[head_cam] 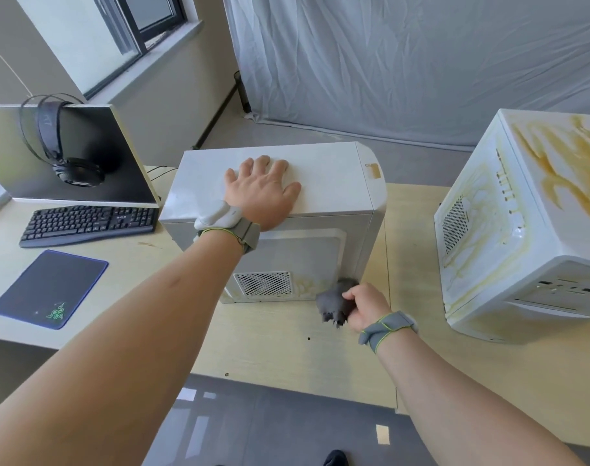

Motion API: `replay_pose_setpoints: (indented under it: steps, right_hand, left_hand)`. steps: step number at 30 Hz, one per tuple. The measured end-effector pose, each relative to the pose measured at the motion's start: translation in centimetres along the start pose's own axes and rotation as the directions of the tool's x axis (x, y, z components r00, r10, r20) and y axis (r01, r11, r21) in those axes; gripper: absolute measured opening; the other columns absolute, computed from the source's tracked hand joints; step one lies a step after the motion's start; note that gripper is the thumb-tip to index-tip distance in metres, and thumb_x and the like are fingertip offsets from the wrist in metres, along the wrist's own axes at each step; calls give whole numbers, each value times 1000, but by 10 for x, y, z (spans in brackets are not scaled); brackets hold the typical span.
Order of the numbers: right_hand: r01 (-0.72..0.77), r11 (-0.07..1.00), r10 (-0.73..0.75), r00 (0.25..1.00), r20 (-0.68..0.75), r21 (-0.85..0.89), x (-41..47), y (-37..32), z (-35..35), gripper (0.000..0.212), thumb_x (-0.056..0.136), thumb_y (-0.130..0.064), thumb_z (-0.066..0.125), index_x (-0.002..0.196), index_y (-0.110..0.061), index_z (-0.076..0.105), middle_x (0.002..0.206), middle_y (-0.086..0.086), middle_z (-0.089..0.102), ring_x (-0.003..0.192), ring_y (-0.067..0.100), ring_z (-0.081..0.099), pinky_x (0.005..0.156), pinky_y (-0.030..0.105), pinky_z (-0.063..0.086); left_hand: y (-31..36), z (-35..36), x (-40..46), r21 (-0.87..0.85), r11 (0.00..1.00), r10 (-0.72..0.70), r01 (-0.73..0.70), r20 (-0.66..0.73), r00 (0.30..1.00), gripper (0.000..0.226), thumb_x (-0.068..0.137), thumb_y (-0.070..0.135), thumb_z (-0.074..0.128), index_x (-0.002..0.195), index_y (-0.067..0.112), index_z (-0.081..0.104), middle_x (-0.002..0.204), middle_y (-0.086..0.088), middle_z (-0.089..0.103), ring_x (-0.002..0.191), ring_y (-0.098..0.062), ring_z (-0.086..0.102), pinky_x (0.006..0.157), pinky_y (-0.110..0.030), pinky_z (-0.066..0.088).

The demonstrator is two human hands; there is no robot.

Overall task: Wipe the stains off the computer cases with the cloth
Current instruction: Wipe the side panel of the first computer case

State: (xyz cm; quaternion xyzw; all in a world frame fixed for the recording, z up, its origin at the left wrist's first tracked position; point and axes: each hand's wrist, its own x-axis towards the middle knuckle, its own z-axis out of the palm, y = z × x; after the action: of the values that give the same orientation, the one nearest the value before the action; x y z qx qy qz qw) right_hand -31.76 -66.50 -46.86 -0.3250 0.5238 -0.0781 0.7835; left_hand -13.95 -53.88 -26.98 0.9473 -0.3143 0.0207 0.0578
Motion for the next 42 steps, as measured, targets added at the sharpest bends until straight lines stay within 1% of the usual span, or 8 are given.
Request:
replay_pose_setpoints:
  steps: [3, 9, 16, 23, 28, 33, 36, 42]
  right_hand:
    - [-9, 995, 5, 999, 37, 99, -17, -24, 8, 20, 69, 9, 46, 81, -6, 51, 84, 15, 53, 67, 31, 58, 58, 35, 52]
    - [90, 983, -130, 958, 257, 161, -70, -48, -3, 46, 61, -4, 38, 97, -7, 65, 84, 16, 66, 73, 33, 62, 69, 39, 52]
    - [-149, 988, 151, 988, 42, -45, -33, -9, -21, 24, 93, -3, 38, 102, 1, 59, 71, 16, 67, 70, 31, 66, 52, 33, 51]
    - [5, 999, -4, 1000, -14, 49, 4, -8, -4, 18, 89, 13, 53, 78, -2, 53, 93, 14, 56, 83, 24, 57, 85, 40, 51]
    - [-50, 987, 46, 999, 29, 152, -25, -38, 9, 19, 98, 7, 36, 85, -1, 48, 89, 13, 54, 75, 26, 57, 53, 32, 58]
    - [4, 972, -15, 999, 44, 234, -73, -73, 9, 22, 94, -3, 34, 93, 2, 55, 92, 17, 66, 78, 32, 71, 42, 23, 53]
    - [34, 987, -36, 999, 15, 158, -78, -72, 2, 23, 91, -5, 33, 96, -4, 55, 90, 15, 63, 58, 28, 67, 50, 22, 47]
    - [12, 999, -7, 996, -94, 49, -46, -40, -18, 20, 92, -24, 41, 81, -17, 56, 86, 9, 59, 82, 28, 56, 96, 45, 40]
  left_hand:
    - [1, 1, 0, 4, 1000, 7, -7, -1, 1000, 57, 95, 61, 23, 145, 37, 35, 161, -2, 29, 150, -29, 20, 118, -53, 17]
    - [1, 1, 0, 0, 1000, 2, -2, -7, 1000, 57, 95, 61, 24, 144, 37, 37, 160, -1, 30, 149, -28, 22, 117, -53, 19]
    - [0, 1, -1, -20, 1000, -11, 11, -26, 1000, 55, 94, 60, 27, 143, 37, 39, 159, 0, 32, 149, -28, 22, 118, -51, 19]
    - [2, -1, -2, -23, 1000, -11, 10, -25, 1000, 54, 95, 60, 28, 143, 38, 40, 159, 0, 32, 148, -27, 23, 118, -51, 18]
    - [2, -1, -3, -22, 1000, -12, 11, -30, 999, 53, 95, 59, 28, 143, 37, 40, 159, 0, 32, 148, -27, 23, 118, -51, 18]
    - [5, -2, -3, -22, 1000, -4, 4, -28, 1000, 52, 96, 58, 28, 141, 36, 41, 157, 0, 34, 147, -27, 25, 117, -51, 20]
    - [5, -2, -4, -31, 1000, -7, 6, -36, 999, 51, 96, 58, 29, 140, 36, 43, 156, 0, 35, 146, -27, 26, 116, -50, 20]
    - [1, -1, -2, -29, 1000, -8, 7, -44, 999, 52, 95, 60, 29, 140, 37, 42, 157, 0, 36, 147, -27, 26, 115, -49, 20]
